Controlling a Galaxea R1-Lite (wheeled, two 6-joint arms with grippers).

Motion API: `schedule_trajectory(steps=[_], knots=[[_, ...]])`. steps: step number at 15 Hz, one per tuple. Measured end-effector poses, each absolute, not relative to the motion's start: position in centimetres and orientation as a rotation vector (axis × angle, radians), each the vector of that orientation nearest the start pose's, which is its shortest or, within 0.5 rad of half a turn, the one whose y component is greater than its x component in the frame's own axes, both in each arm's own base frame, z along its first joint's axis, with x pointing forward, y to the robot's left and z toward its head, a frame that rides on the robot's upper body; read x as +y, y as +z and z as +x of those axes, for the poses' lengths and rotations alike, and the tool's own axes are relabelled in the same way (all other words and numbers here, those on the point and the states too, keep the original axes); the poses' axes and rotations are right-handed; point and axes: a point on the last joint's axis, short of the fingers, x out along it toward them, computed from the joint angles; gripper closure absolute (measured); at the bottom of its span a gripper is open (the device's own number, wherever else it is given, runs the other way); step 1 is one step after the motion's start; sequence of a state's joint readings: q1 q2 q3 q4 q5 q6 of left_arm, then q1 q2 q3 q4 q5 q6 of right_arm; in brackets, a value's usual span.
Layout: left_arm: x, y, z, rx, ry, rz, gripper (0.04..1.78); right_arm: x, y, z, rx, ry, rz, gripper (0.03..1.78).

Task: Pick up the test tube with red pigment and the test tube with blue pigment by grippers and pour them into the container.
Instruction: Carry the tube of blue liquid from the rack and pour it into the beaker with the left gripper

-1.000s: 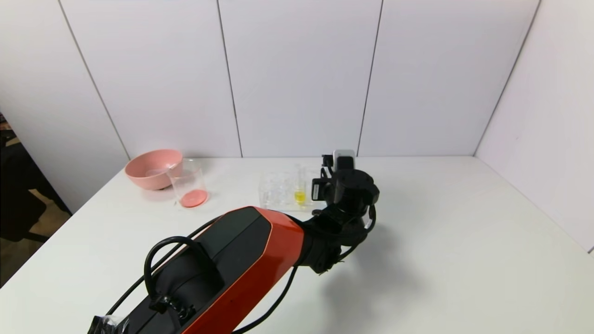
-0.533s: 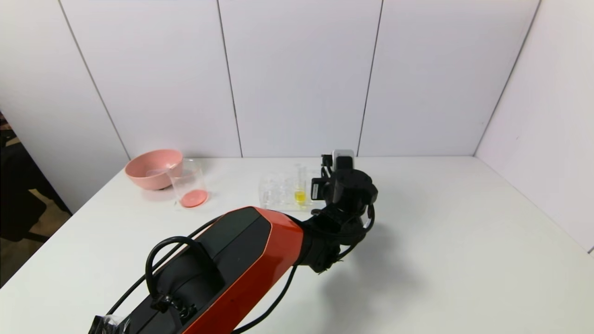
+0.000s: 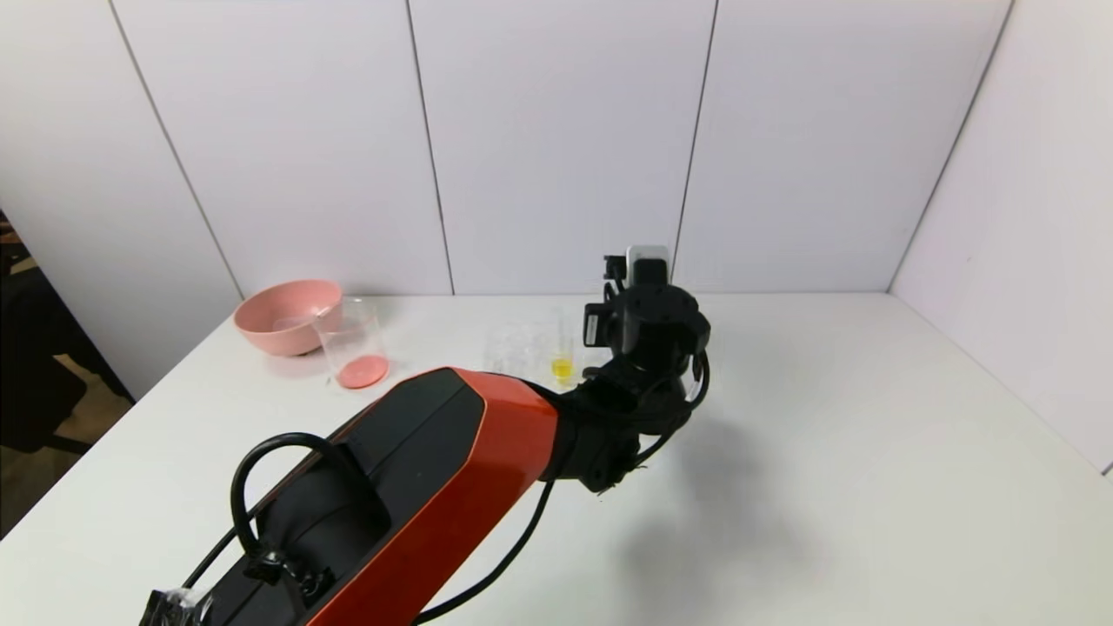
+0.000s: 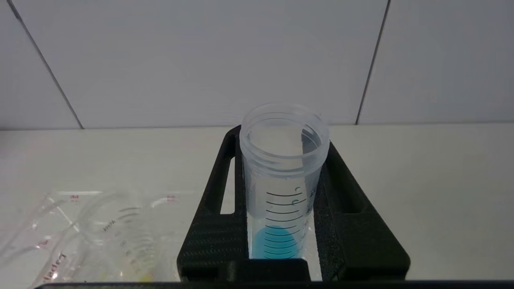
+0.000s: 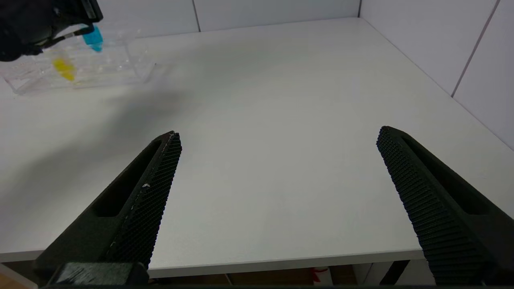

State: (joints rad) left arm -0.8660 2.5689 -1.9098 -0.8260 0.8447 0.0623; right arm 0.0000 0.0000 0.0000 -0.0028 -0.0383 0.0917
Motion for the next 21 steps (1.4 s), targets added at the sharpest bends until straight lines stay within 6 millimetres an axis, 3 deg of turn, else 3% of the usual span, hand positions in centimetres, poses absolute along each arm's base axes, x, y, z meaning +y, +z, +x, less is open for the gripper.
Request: schedule_trajectory(steps=[2,5,10,14,17,19,21], knots=[[-39.0,15.1,35.2,-0.136,-0.019,-0.076,1.35,-0.1,7.6,-2.3,-0.005,-0.039,0.092,0.04],[-38.7,16.5,34.9,-0.154,-0.018,-0.094,1.35,-0.1,7.6,-2.3,-0.005,-0.038,0.092,0.04],[-38.5,17.1,34.6,-0.156,-0.025,-0.097,1.35,-0.1,7.6,-2.3,-0.005,-0.038,0.092,0.04],[-36.6,16.4,32.7,-0.080,-0.159,-0.030,1.35,-0.1,7.6,-2.3,-0.005,-0.038,0.091,0.04],[-32.2,16.8,29.8,0.007,-0.372,0.030,1.35,-0.1,7.6,-2.3,-0.005,-0.038,0.092,0.04],[-27.4,17.7,28.2,0.047,-0.522,0.049,1.35,-0.1,7.6,-2.3,-0.005,-0.039,0.091,0.04],[-21.4,18.9,27.7,0.060,-0.628,0.044,1.35,-0.1,7.6,-2.3,-0.004,-0.039,0.091,0.04]])
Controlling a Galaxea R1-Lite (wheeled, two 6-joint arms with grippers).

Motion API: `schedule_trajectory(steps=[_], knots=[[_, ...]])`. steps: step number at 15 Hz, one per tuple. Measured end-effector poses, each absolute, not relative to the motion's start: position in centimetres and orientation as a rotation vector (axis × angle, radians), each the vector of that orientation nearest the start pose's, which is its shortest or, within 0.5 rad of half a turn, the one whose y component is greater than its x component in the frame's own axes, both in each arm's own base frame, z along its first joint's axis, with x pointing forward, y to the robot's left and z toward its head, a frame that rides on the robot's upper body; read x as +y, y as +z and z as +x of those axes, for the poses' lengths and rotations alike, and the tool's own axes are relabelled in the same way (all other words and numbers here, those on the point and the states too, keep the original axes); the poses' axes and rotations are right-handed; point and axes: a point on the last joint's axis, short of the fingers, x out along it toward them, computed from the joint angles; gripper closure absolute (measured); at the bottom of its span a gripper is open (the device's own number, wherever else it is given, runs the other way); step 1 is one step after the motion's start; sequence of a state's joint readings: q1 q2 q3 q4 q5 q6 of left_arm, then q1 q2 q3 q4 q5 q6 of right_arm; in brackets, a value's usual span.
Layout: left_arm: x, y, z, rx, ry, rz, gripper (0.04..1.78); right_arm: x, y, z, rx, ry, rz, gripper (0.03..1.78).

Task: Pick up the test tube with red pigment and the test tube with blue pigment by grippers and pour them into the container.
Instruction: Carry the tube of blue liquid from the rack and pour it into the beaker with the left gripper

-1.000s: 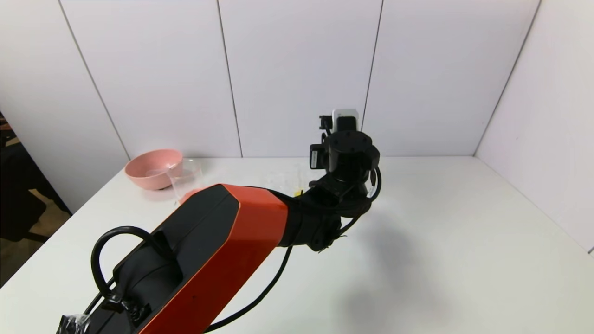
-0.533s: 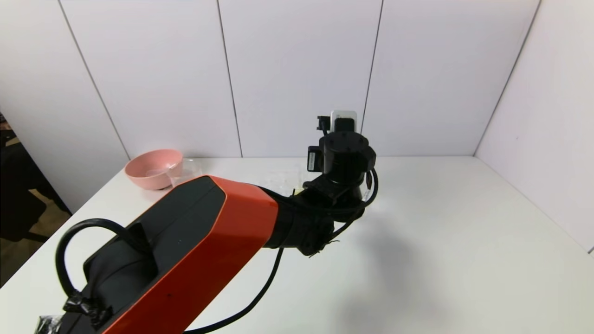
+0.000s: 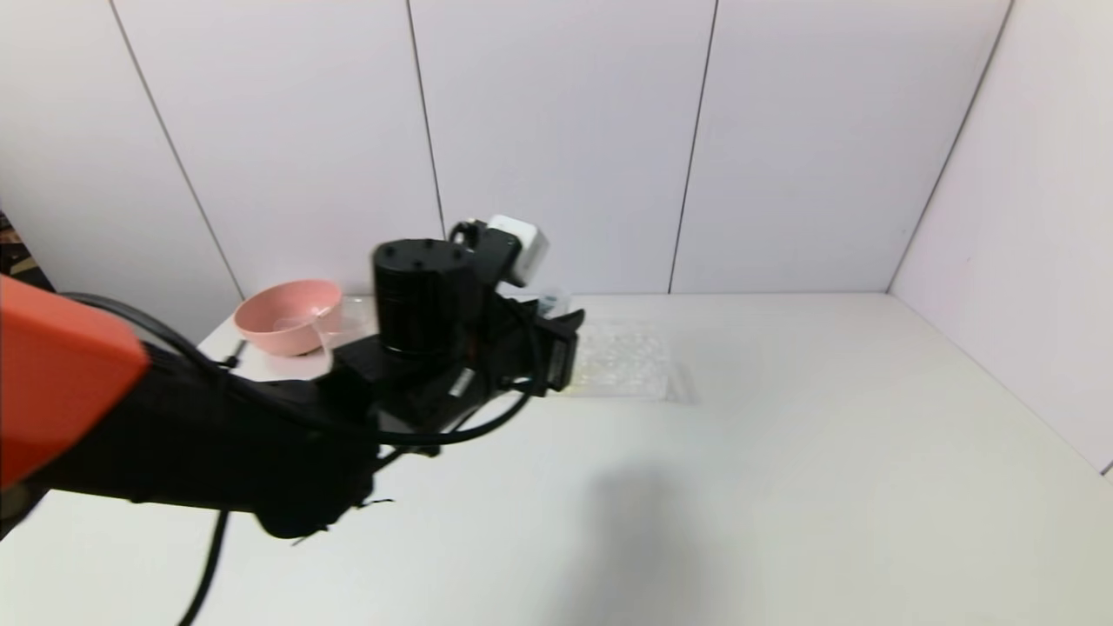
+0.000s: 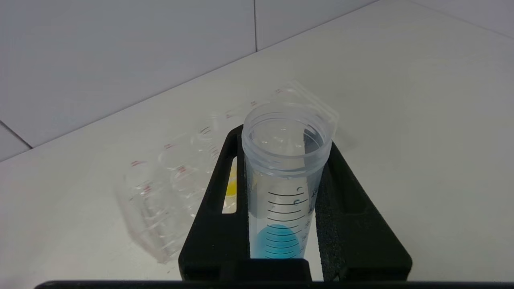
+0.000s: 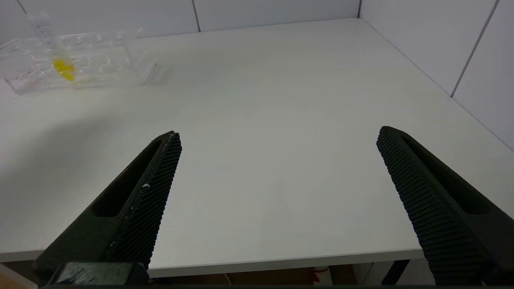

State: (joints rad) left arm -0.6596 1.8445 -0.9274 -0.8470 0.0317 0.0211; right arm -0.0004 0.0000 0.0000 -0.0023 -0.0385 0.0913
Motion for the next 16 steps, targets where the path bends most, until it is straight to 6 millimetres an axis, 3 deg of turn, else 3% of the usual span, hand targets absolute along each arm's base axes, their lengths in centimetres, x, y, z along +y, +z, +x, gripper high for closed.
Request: schedule_trajectory(steps=[6,9,12,16], knots=[[-3.5,20.7,26.9,0.029,-0.697,0.028,1.35,-0.1,7.6,-2.3,-0.005,-0.039,0.092,0.04],[3.1,21.1,25.6,0.002,-0.724,0.042,1.35,-0.1,7.6,-2.3,-0.005,-0.038,0.092,0.04],[7.6,20.5,24.5,-0.019,-0.809,0.092,1.35,-0.1,7.6,-2.3,-0.004,-0.038,0.091,0.04],[9.6,19.3,25.2,-0.011,-0.812,0.098,1.35,-0.1,7.6,-2.3,-0.005,-0.038,0.092,0.04]])
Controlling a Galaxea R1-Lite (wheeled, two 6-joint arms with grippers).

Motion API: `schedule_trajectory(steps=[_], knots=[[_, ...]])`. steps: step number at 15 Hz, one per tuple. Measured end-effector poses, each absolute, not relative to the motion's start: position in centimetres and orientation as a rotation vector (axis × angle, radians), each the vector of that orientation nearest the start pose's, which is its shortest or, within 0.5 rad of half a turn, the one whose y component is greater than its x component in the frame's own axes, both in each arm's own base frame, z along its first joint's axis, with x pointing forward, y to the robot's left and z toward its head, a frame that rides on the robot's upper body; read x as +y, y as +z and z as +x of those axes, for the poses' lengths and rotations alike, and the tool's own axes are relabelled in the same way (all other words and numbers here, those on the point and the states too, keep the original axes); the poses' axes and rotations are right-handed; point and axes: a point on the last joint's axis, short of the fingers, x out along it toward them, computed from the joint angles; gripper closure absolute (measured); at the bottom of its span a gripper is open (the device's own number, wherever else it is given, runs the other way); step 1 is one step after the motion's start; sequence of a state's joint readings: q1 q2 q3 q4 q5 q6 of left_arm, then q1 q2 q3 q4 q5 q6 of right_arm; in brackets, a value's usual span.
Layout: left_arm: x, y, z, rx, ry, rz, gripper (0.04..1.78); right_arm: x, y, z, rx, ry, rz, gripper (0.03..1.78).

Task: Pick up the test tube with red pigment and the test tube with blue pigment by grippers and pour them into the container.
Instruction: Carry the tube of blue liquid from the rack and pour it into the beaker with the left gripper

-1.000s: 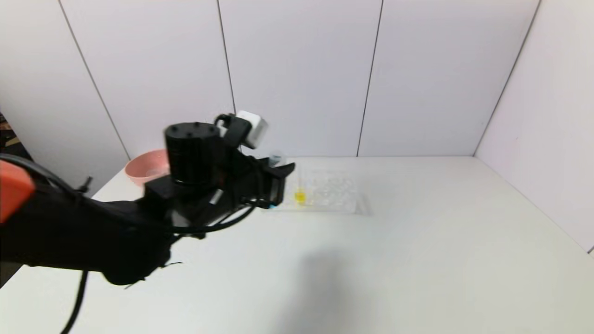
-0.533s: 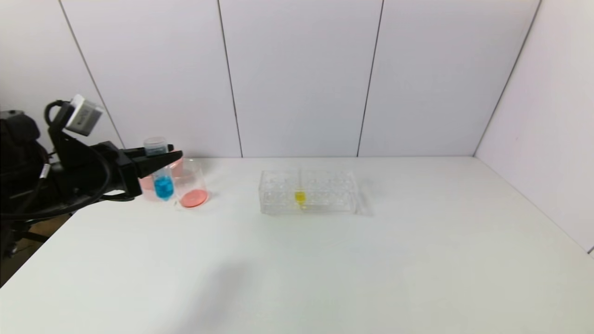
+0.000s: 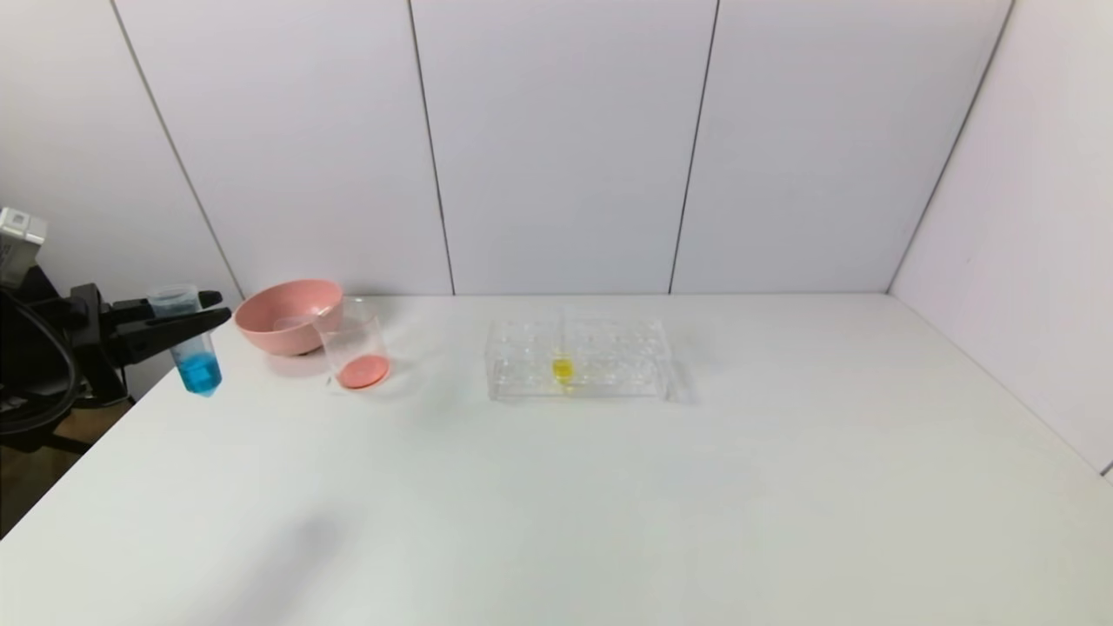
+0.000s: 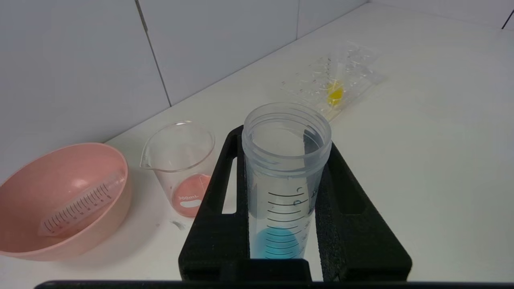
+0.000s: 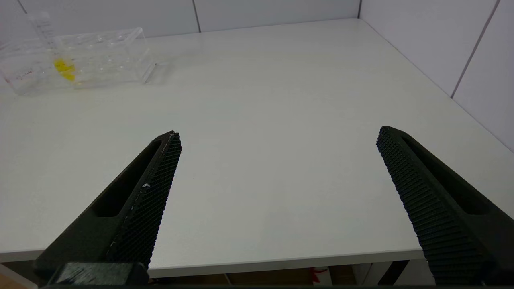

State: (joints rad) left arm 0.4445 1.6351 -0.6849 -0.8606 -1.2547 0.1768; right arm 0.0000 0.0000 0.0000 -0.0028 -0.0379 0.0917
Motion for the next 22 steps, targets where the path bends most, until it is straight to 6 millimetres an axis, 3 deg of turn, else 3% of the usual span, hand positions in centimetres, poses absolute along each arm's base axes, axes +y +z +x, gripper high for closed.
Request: schedule_trajectory(steps=[5,13,17,22], knots=[[10.5,18.8,27.8,0.012,-0.801,0.074,1.35,-0.1,7.6,-2.3,-0.005,-0.038,0.092,0.04],[11.0,20.3,35.6,0.153,-0.775,-0.025,1.35,-0.1,7.6,-2.3,-0.004,-0.039,0.092,0.04],[10.2,20.6,38.4,0.279,-0.707,0.073,1.35,-0.1,7.6,-2.3,-0.005,-0.038,0.092,0.04],[9.3,21.6,39.5,0.500,-0.628,0.257,1.35,-0.1,7.6,-2.3,-0.005,-0.038,0.092,0.04]])
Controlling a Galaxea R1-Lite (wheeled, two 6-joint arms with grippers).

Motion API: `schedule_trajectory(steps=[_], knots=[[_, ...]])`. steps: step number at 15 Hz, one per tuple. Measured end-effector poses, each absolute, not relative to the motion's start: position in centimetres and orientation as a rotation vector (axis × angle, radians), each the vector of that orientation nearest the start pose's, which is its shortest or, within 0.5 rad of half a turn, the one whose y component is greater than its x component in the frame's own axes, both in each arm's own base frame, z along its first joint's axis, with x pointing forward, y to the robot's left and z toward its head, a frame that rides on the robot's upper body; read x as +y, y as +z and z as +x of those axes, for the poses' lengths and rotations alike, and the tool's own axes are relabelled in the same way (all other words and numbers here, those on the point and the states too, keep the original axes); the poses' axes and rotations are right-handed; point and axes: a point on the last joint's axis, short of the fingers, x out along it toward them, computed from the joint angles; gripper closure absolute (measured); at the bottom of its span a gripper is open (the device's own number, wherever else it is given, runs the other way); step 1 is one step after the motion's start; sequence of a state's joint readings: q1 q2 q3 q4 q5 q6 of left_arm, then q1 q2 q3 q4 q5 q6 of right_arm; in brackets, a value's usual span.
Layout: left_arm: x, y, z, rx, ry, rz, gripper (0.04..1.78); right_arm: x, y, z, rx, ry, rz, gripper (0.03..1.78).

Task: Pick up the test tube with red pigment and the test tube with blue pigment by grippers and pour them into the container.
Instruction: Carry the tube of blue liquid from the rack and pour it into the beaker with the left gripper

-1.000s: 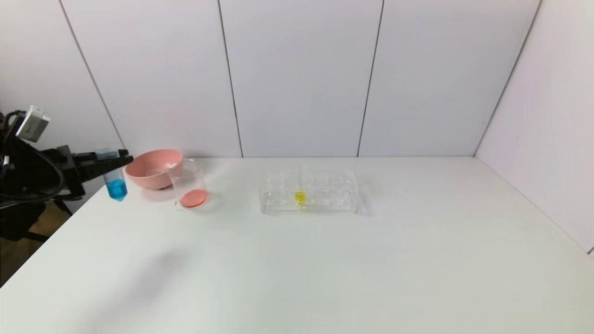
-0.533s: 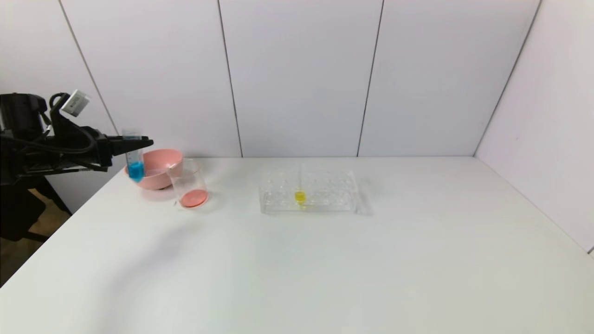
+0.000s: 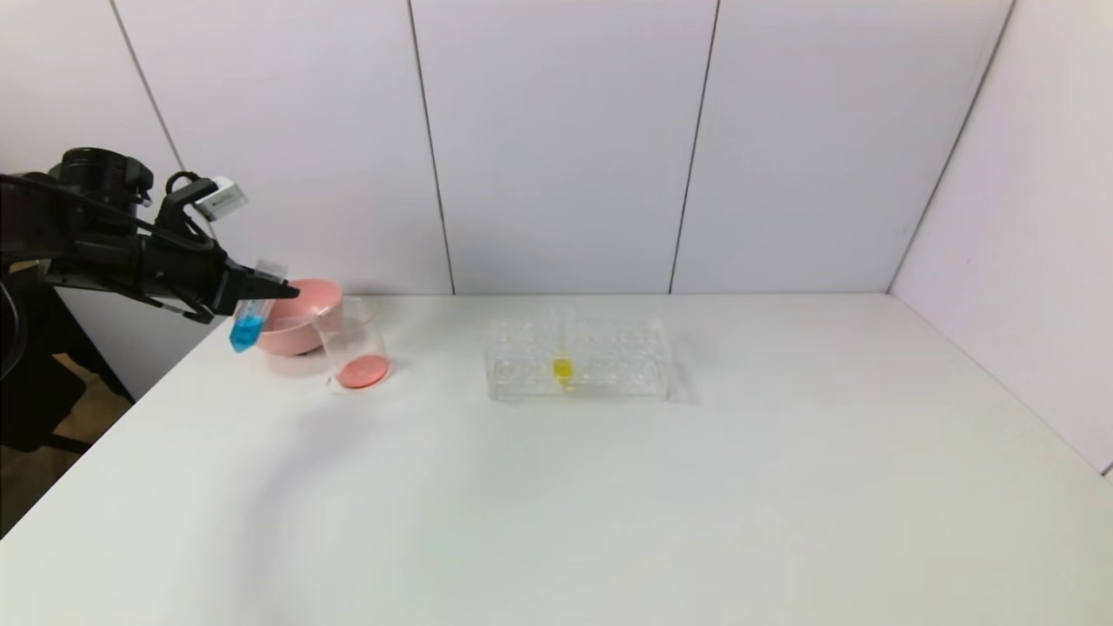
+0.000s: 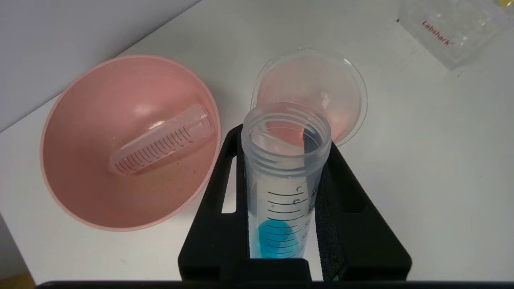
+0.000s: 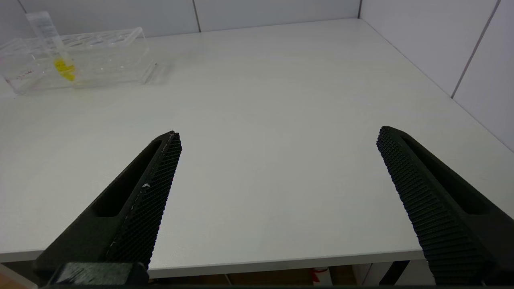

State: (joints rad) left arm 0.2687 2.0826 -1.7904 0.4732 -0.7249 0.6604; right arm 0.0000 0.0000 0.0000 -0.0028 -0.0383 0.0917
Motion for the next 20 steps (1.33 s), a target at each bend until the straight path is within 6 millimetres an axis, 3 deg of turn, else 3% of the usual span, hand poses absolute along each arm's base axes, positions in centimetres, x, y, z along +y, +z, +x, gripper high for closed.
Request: schedule_trajectory(steps=[3,7,20], knots=[[8.4,22.8,39.6,0.566,-0.639,0.366,1.35,-0.1,7.6,-2.3,-0.005,-0.038,0.092,0.04],[6.6,22.9,39.8,0.666,-0.612,0.621,1.35,-0.1,7.6,-2.3,-0.005,-0.038,0.092,0.04],[3.1,22.6,42.0,0.632,-0.545,0.807,1.35,-0.1,7.6,-2.3,-0.005,-0.038,0.092,0.04]])
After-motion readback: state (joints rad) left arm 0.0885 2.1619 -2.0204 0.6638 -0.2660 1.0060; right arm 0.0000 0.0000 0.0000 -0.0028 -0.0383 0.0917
